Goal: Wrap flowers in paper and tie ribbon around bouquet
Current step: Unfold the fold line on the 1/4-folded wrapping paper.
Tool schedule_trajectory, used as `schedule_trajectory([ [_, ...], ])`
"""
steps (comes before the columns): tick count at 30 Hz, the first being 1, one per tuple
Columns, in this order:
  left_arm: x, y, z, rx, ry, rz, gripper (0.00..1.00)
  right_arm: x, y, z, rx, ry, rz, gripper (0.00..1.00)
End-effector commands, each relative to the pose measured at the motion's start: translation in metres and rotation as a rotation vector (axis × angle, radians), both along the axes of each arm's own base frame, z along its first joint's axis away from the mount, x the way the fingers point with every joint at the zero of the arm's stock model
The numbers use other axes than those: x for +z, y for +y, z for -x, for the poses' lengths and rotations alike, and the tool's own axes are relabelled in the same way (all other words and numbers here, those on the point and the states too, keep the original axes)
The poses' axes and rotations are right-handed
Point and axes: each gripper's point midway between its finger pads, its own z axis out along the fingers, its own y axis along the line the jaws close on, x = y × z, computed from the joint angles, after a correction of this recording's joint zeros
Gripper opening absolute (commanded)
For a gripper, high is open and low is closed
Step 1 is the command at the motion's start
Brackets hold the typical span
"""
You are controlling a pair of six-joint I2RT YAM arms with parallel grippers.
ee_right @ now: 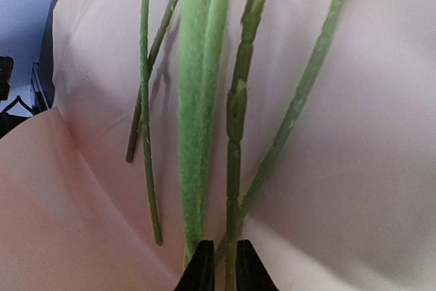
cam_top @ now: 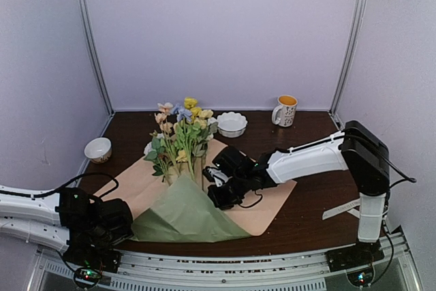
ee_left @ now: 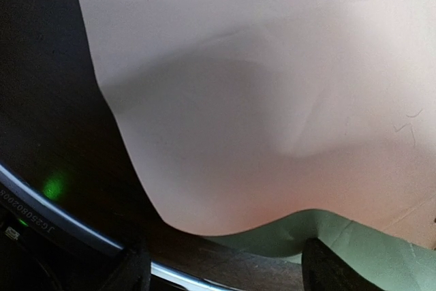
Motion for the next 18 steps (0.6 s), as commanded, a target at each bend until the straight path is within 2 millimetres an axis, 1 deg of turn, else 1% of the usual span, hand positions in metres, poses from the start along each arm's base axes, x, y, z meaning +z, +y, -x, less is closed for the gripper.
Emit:
schedule_trajectory([
  [1, -0.043, 0.027, 0.021, 0.015, 0.085, -0.061, 0.8, 0.051, -0.044, -0.041, -0.118, -0.101, -0.03, 0.16],
  [2, -0.044, 0.027, 0.021, 0.015, 0.084, -0.06, 0.8, 0.062, -0.056, -0.049, -0.145, -0.14, -0.025, 0.16],
  [4, -0.046, 0.027, 0.021, 0.014, 0.085, -0.056, 0.8, 0.085, -0.075, -0.055, -0.152, -0.235, 0.01, 0.17],
  [6, -0.045, 0.026, 0.021, 0.005, 0.085, -0.055, 0.8, 0.107, -0.079, -0.047, -0.105, -0.307, -0.001, 0.18],
  [8, -0.046, 0.027, 0.021, -0.004, 0.086, -0.06, 0.8, 0.129, -0.072, -0.03, -0.045, -0.372, -0.045, 0.18],
  [10, -0.046, 0.027, 0.022, -0.008, 0.09, -0.064, 0.8, 0.153, -0.053, -0.002, 0.049, -0.442, -0.132, 0.18],
  [11, -0.046, 0.027, 0.023, -0.006, 0.093, -0.064, 0.8, 0.162, -0.04, 0.013, 0.098, -0.456, -0.187, 0.18],
  [12, -0.046, 0.027, 0.023, -0.005, 0.093, -0.061, 0.8, 0.17, -0.025, 0.033, 0.162, -0.442, -0.259, 0.18],
  [13, -0.046, 0.026, 0.022, -0.004, 0.092, -0.058, 0.8, 0.174, -0.011, 0.048, 0.206, -0.426, -0.319, 0.18],
  [14, -0.046, 0.026, 0.022, -0.002, 0.092, -0.056, 0.8, 0.175, 0.004, 0.061, 0.233, -0.4, -0.37, 0.18],
  [15, -0.046, 0.026, 0.022, 0.001, 0.09, -0.051, 0.8, 0.167, 0.018, 0.071, 0.254, -0.365, -0.383, 0.18],
  [16, -0.046, 0.025, 0.022, 0.003, 0.088, -0.047, 0.8, 0.165, 0.034, 0.08, 0.276, -0.334, -0.392, 0.18],
  [18, -0.046, 0.024, 0.021, 0.005, 0.083, -0.038, 0.8, 0.146, 0.059, 0.092, 0.307, -0.276, -0.369, 0.15],
])
